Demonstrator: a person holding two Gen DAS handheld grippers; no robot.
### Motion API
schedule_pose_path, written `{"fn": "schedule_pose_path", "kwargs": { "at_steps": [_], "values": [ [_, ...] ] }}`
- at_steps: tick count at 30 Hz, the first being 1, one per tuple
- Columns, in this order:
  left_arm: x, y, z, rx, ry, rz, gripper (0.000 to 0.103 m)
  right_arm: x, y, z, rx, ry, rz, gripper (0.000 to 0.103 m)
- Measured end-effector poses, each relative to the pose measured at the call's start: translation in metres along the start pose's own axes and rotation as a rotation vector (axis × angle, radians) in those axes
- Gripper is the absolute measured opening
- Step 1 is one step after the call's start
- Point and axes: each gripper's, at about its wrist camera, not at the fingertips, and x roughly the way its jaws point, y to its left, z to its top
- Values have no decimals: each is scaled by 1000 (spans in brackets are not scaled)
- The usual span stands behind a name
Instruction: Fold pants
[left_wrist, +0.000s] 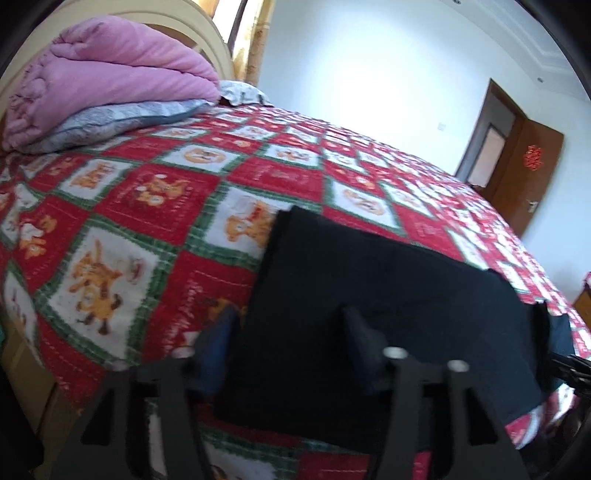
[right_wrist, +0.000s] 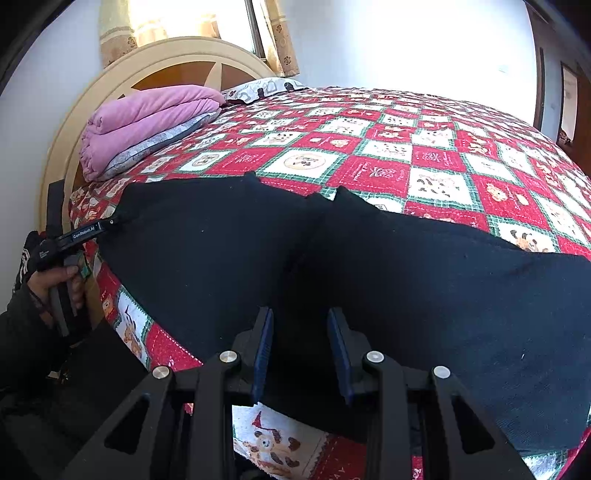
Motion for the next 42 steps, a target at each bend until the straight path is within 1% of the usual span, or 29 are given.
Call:
{"fn": "schedule_pose_path", "kwargs": {
  "at_steps": [2, 4, 8, 10, 13, 16, 18, 21, 23, 25, 28, 32, 34, 37, 40, 41, 42],
  "values": [
    [-2, -2, 0, 6, 9, -9, 40, -2, -1, 1, 5, -8, -6, 33],
    [-2, -2, 0, -6, 14, -20, 37, 0, -2, 1, 12, -3, -5, 33],
    [-6, -3, 1, -19, 13, -36, 25, 5, -1, -2, -7, 14, -15, 33],
    [-8, -6, 2, -19, 11, -50, 22, 4, -1, -1, -6, 17, -17, 33],
    [-10, -7, 4, -22, 11, -57, 22, 0, -3, -1, 7, -1, -6, 33],
    [-11, -2, 6, -64, 15, -87, 21, -5, -5, 1, 31, -24, 14, 33],
    [-13, -1, 8, -88, 18, -108, 21, 1, -5, 0, 21, 9, -7, 33],
    [-18, -4, 11, -95, 11, -126, 21, -3, -4, 1, 23, -1, -9, 33],
    [-25, -7, 15, -101, 3, -156, 20, -11, -1, 4, 12, -20, -13, 33],
    [-31, -11, 19, -103, -4, -186, 20, -23, 2, 9, -7, -39, -24, 33],
    [-42, -22, 26, -106, -19, -230, 19, -40, 0, 13, -12, -41, -54, 33],
    [-57, -48, 36, -62, -43, -277, 19, -63, -15, 10, 8, -25, -113, 33],
    [-65, -62, 41, -35, -55, -298, 19, -72, -31, 7, 48, -15, -133, 33],
    [-76, -83, 49, 19, -67, -323, 19, -81, -60, 2, 141, -30, -157, 33],
    [-87, -106, 56, 81, -81, -350, 19, -88, -93, -4, 293, -49, -166, 33],
    [-90, -114, 57, 98, -83, -358, 19, -91, -107, -7, 368, -66, -170, 33],
    [-91, -121, 59, 116, -85, -368, 19, -92, -114, -9, 404, -73, -174, 33]
  ]
}}
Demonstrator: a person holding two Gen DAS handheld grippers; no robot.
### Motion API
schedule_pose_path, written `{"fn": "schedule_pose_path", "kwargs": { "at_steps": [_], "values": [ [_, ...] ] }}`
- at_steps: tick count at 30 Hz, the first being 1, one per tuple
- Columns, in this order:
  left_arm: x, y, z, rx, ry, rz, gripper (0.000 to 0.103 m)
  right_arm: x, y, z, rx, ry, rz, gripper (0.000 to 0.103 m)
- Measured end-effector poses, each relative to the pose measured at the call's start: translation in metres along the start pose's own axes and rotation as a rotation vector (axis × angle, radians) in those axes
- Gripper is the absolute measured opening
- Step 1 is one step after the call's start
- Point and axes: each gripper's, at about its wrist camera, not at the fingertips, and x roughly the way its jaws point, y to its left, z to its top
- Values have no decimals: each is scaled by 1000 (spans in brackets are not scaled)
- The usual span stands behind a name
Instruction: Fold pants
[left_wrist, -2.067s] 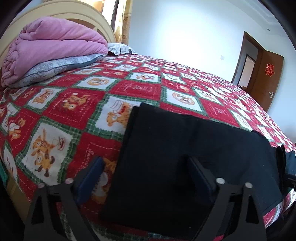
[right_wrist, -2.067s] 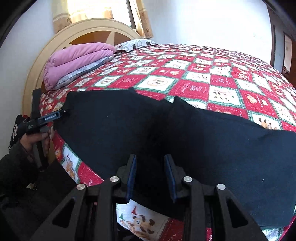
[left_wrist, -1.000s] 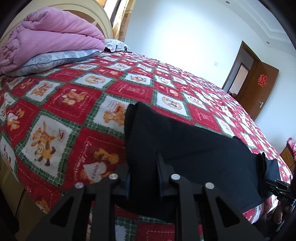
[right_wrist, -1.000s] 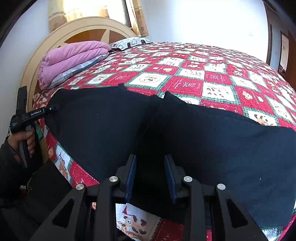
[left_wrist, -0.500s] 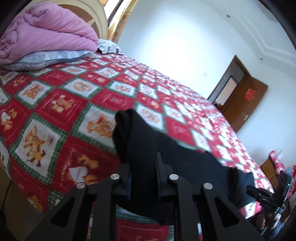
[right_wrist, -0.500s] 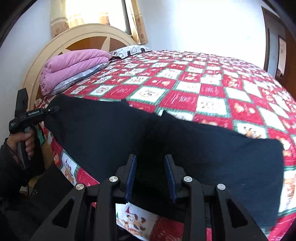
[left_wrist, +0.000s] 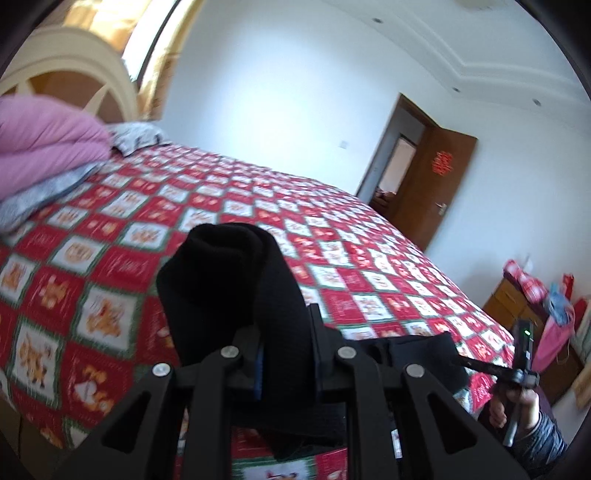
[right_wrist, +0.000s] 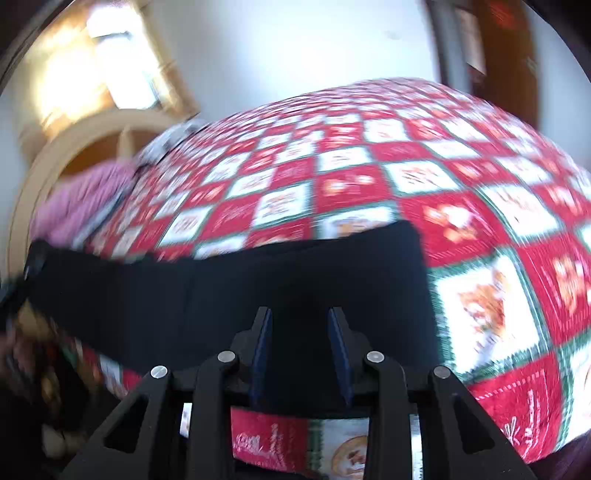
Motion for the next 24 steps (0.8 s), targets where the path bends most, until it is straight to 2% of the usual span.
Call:
{"fn": "schedule_pose_path", "kwargs": {
  "at_steps": [3, 7, 14, 24],
  "values": [
    [6, -23, 5, 50, 9, -28, 19, -3, -20, 3, 109, -13, -10, 33],
    [17, -53, 5, 107, 34, -73, 19, -13, -32, 6, 182, -72, -24, 34],
    [43, -99, 2, 186, 100, -151, 19, -23, -37, 7, 212, -101, -53, 34],
    [93, -169, -6, 301, 208, -218, 19, -80, -48, 22, 194, -163, -117, 34]
  ]
}}
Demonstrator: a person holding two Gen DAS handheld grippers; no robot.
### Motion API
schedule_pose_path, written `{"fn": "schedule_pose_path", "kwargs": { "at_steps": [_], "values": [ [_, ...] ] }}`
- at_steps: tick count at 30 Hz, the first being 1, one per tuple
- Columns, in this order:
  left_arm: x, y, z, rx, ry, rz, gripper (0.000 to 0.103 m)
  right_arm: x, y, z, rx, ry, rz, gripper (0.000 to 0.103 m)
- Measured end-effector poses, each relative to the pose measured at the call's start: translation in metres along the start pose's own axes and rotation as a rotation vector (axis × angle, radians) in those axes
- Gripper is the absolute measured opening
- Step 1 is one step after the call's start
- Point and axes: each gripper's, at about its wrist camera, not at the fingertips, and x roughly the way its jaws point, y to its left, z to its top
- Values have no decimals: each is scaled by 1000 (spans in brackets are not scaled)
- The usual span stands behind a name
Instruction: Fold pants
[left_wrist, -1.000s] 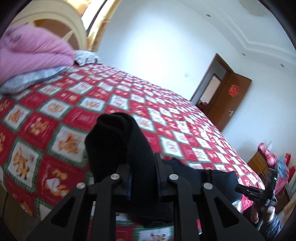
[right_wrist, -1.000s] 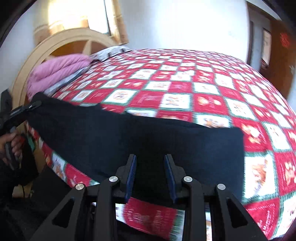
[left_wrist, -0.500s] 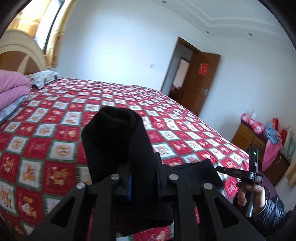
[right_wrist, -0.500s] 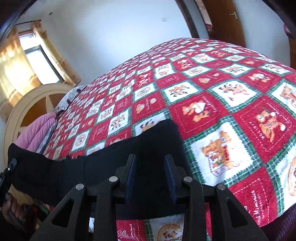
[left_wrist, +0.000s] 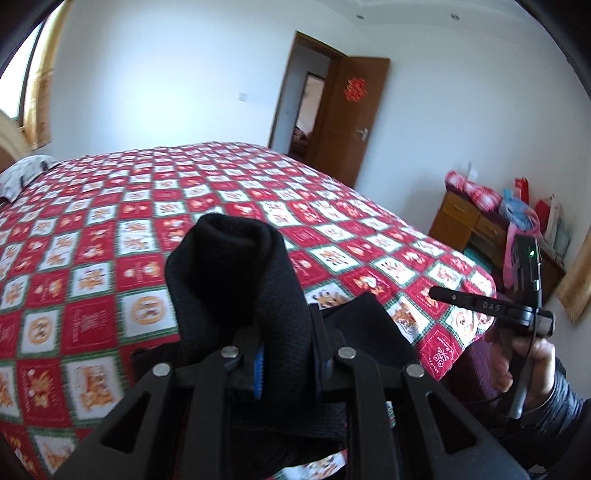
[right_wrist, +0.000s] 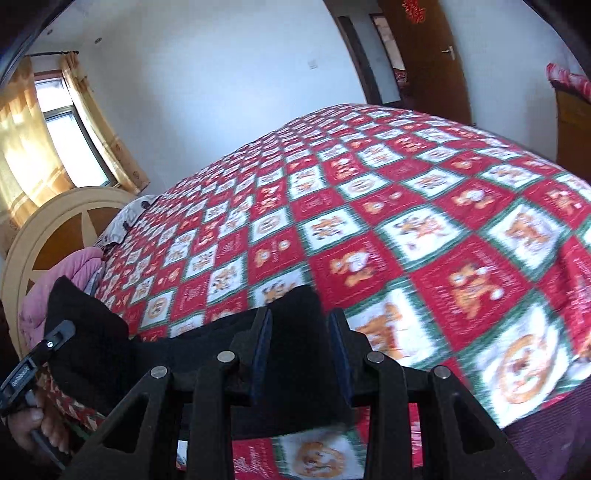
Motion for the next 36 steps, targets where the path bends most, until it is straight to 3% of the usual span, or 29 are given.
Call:
{"fn": "schedule_pose_path", "kwargs": {
  "at_steps": [5, 7, 12, 17, 23, 30, 36],
  "values": [
    [30, -24, 2, 44, 64, -17, 19, -1, -34, -6, 39, 19, -27, 34],
    [42, -33, 1, 60, 93, -21, 19, 4, -45, -12, 66, 32, 7, 34],
    [68, -51, -1, 95, 137, -28, 19, 22, -38, -24, 9, 87, 68, 34],
    [97, -70, -12, 134, 203, -44, 19, 18, -42, -23, -1, 31, 28, 35],
    [123, -86, -25, 175, 251, -30, 19, 34, -48, -32, 34, 59, 21, 35],
    [138, -94, -44, 200, 244, 6, 24, 40, -45, -37, 26, 64, 29, 35],
    [103, -113, -44, 226, 150, -90, 38, 40, -50, -36, 50, 41, 46, 35]
  ]
}}
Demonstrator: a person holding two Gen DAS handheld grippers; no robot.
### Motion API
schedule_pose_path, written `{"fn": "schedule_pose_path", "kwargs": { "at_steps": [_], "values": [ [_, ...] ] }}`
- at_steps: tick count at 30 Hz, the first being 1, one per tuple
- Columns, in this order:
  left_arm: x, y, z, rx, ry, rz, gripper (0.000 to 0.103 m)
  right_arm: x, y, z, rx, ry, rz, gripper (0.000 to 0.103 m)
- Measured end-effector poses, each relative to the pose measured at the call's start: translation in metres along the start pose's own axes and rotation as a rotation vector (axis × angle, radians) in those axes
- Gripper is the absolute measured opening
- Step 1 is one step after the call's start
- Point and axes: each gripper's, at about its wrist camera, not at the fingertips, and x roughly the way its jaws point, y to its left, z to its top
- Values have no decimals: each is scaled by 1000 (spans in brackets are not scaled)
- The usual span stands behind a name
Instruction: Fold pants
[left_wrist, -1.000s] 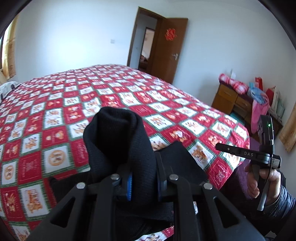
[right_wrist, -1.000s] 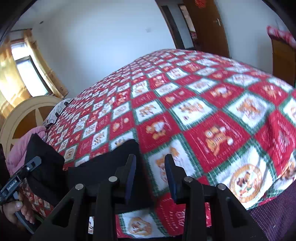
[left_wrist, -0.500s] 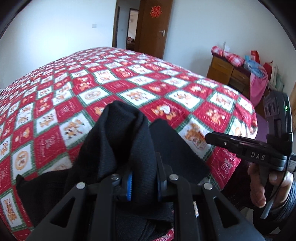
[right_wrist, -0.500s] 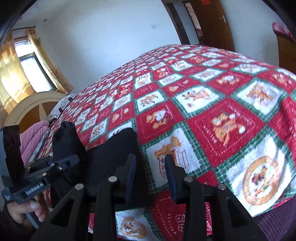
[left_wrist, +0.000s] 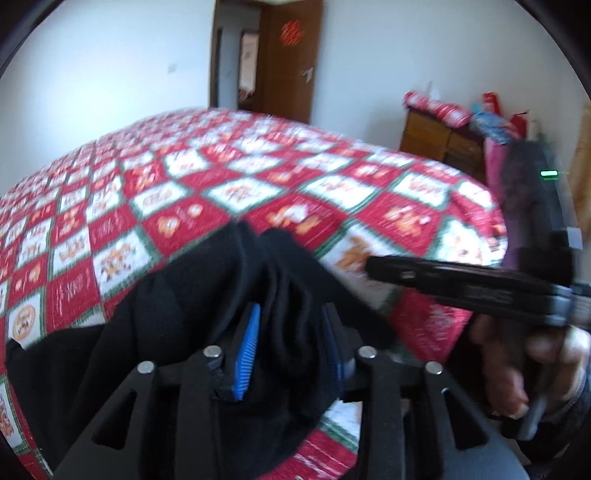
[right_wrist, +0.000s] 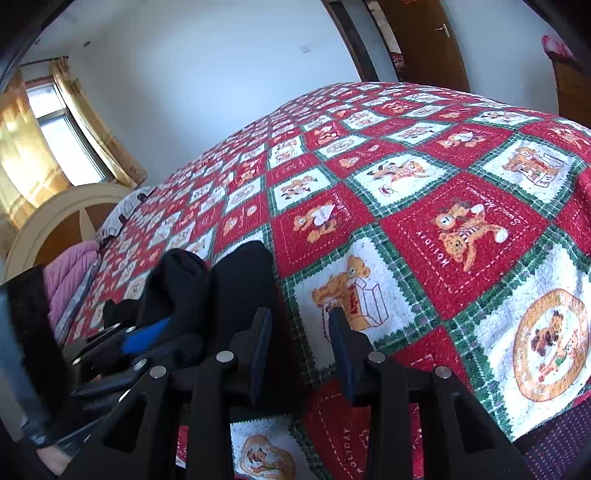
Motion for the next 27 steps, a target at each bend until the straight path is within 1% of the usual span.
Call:
{"fn": "schedule_pose_path", "kwargs": {
  "at_steps": [1, 2, 3, 4, 5, 6, 8, 10, 11, 12, 13, 14, 16, 19, 21, 22, 23, 24, 25, 27],
  "values": [
    [-10, -3, -1, 15, -23, 7, 43, -2, -1, 0, 5, -7, 11, 35],
    [-21, -4, -3, 28, -48, 29, 53, -3, -1, 0, 10, -14, 25, 35],
    [-28, -3, -5, 35, -69, 52, 59, -4, -1, 1, 16, -21, 40, 35],
    [-38, 1, -9, 36, -96, 94, 72, -6, 0, 1, 19, -25, 61, 37],
    [-45, 6, -12, 29, -117, 132, 76, -7, 2, 1, 19, -25, 79, 46],
    [-53, 14, -17, 14, -133, 167, 76, -8, 5, 1, 20, -25, 103, 53],
    [-60, 30, -25, -18, -136, 208, 76, -10, 13, -1, 12, -19, 150, 54],
    [-64, 50, -36, -60, -137, 279, 76, -12, 27, -5, -25, -12, 180, 54],
    [-64, 60, -40, -90, -126, 295, 76, -13, 37, -7, -57, -9, 192, 58],
    [-63, 70, -45, -128, -110, 301, 76, -13, 45, -10, -83, -4, 195, 64],
    [-62, 80, -51, -169, -101, 308, 76, -13, 53, -13, -108, -1, 196, 66],
    [-61, 88, -56, -200, -95, 315, 76, -12, 60, -17, -132, 1, 195, 67],
    [-59, 95, -62, -226, -86, 316, 76, -8, 74, -23, -178, 9, 192, 67],
    [-51, 101, -68, -241, -67, 306, 76, -1, 90, -30, -227, 17, 181, 67],
    [-46, 103, -72, -250, -53, 303, 76, 4, 98, -34, -271, 13, 132, 67],
    [-43, 104, -74, -254, -50, 296, 78, 6, 99, -36, -291, 7, 88, 67],
    [-44, 105, -76, -257, -49, 296, 78, 8, 96, -36, -292, 16, 76, 54],
    [-45, 107, -78, -264, -49, 299, 78, 10, 91, -34, -271, 38, 84, 26],
    [-45, 108, -78, -268, -52, 295, 78, 11, 84, -32, -241, 60, 88, 17],
    [-46, 110, -80, -275, -56, 291, 78, 11, 69, -29, -196, 82, 85, 15]
  ]
}}
